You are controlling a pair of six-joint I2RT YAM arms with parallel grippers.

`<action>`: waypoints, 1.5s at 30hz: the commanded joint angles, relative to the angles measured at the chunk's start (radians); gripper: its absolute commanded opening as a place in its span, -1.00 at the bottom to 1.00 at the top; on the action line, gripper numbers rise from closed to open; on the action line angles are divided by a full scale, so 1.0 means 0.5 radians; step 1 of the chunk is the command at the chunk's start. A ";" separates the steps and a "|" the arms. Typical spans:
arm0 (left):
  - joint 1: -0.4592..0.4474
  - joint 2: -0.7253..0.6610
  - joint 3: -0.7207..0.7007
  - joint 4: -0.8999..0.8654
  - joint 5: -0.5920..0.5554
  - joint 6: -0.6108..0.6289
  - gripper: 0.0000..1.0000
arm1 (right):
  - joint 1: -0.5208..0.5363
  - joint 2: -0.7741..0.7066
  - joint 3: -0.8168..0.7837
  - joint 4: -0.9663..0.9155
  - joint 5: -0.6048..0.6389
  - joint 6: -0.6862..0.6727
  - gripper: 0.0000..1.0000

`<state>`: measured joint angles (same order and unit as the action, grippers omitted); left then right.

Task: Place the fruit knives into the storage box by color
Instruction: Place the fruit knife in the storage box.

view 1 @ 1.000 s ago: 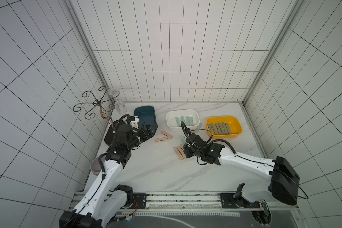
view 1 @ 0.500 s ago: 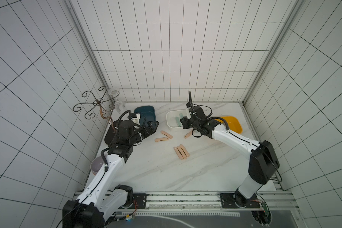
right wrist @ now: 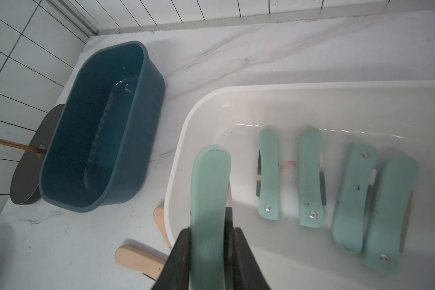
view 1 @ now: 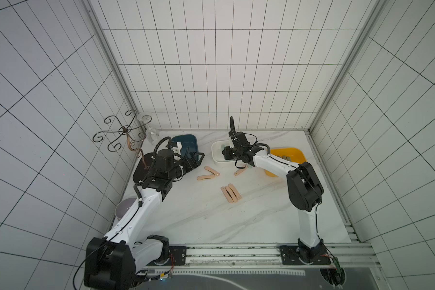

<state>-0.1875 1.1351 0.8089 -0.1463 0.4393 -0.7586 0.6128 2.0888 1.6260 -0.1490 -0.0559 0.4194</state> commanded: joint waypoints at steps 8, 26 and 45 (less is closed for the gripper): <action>-0.008 0.022 0.065 0.071 0.010 0.026 0.94 | -0.042 0.311 0.449 0.059 0.007 0.026 -0.58; -0.040 0.025 0.055 0.056 -0.013 0.026 0.95 | -0.072 0.616 0.656 0.077 0.014 0.060 -0.54; -0.039 -0.010 0.077 0.041 -0.005 0.020 0.94 | -0.114 0.141 0.562 0.003 -0.103 0.007 -0.07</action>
<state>-0.2070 1.1458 0.8116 -0.1322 0.4389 -0.7517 0.5678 2.2982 1.8645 -0.1509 -0.0940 0.4427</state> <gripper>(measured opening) 0.972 0.465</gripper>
